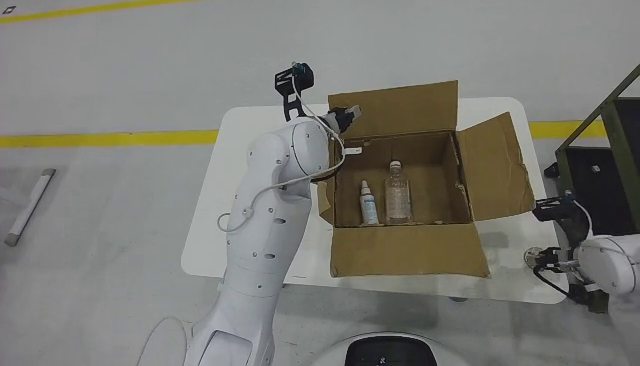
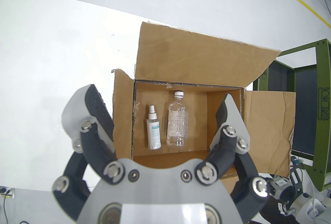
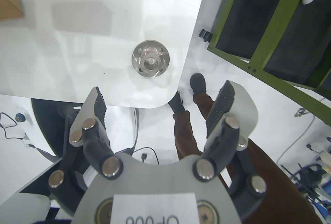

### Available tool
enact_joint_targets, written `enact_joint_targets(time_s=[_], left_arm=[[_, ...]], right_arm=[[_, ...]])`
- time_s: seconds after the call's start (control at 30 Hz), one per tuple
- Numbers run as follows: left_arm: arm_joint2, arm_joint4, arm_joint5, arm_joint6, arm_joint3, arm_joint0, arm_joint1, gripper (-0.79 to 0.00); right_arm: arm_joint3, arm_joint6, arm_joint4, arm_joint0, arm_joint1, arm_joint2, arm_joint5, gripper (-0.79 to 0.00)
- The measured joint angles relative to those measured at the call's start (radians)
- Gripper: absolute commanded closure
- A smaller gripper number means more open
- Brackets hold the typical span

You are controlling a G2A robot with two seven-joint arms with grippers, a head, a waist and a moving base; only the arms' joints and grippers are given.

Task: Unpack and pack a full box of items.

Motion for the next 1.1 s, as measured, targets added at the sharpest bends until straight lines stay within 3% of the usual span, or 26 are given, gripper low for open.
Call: enact_joint_targets(time_s=[0.03, 0.17, 0.3, 0.4, 1.1], left_arm=[[0.000, 0.000, 0.000, 0.000, 0.000, 0.000, 0.000, -0.785], [0.000, 0.000, 0.000, 0.000, 0.000, 0.000, 0.000, -0.785], [0.000, 0.000, 0.000, 0.000, 0.000, 0.000, 0.000, -0.785], [0.000, 0.000, 0.000, 0.000, 0.000, 0.000, 0.000, -0.785], [0.000, 0.000, 0.000, 0.000, 0.000, 0.000, 0.000, -0.785]], right_arm=[[0.013, 0.006, -0.007, 0.012, 0.001, -0.011, -0.005, -0.277], [0.060, 0.013, -0.034, 0.048, 0.001, -0.047, -0.009, -0.323], [0.107, 0.012, -0.042, 0.069, 0.002, -0.069, -0.008, -0.317], [0.131, 0.012, -0.049, 0.081, 0.003, -0.080, -0.010, -0.366], [0.226, -0.013, -0.047, 0.124, 0.004, -0.130, -0.003, -0.317]])
